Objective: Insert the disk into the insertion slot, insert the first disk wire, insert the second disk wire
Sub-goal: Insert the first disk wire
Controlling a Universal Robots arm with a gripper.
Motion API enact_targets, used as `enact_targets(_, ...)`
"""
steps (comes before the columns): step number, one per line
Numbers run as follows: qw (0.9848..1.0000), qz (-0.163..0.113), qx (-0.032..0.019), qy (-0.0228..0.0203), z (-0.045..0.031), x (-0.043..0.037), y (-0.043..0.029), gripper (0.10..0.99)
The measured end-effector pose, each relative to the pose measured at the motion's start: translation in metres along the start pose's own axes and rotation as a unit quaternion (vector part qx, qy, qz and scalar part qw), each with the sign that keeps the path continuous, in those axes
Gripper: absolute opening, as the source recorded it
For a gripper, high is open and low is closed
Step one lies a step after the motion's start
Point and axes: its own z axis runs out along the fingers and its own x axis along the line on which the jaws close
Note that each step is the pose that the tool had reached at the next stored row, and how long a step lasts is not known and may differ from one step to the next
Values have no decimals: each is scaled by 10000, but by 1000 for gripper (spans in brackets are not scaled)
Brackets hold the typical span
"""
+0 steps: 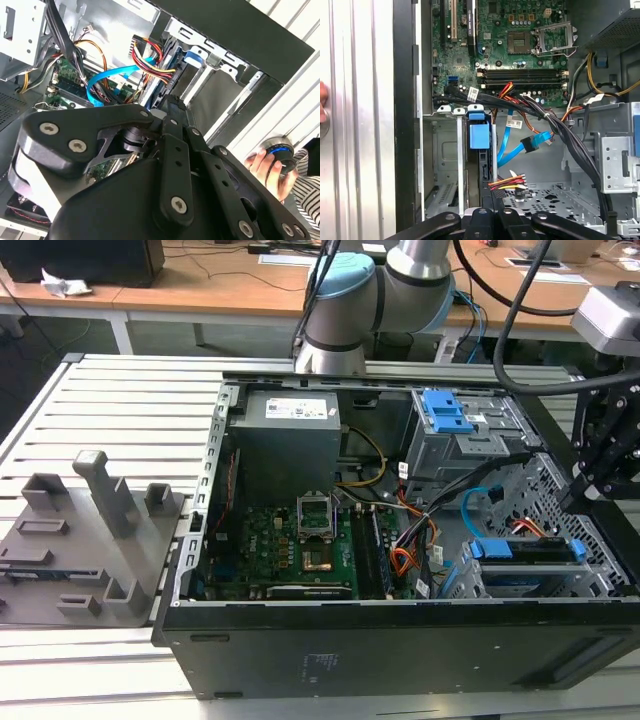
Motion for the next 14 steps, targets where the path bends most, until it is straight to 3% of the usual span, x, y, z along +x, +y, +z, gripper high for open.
enact_targets(5,10000,0,0,2,-3,0,20,106)
enact_targets(7,10000,0,0,1,12,9,169,106)
enact_targets(8,10000,0,0,1,17,11,205,106)
enact_targets(14,10000,0,0,1,26,13,241,106)
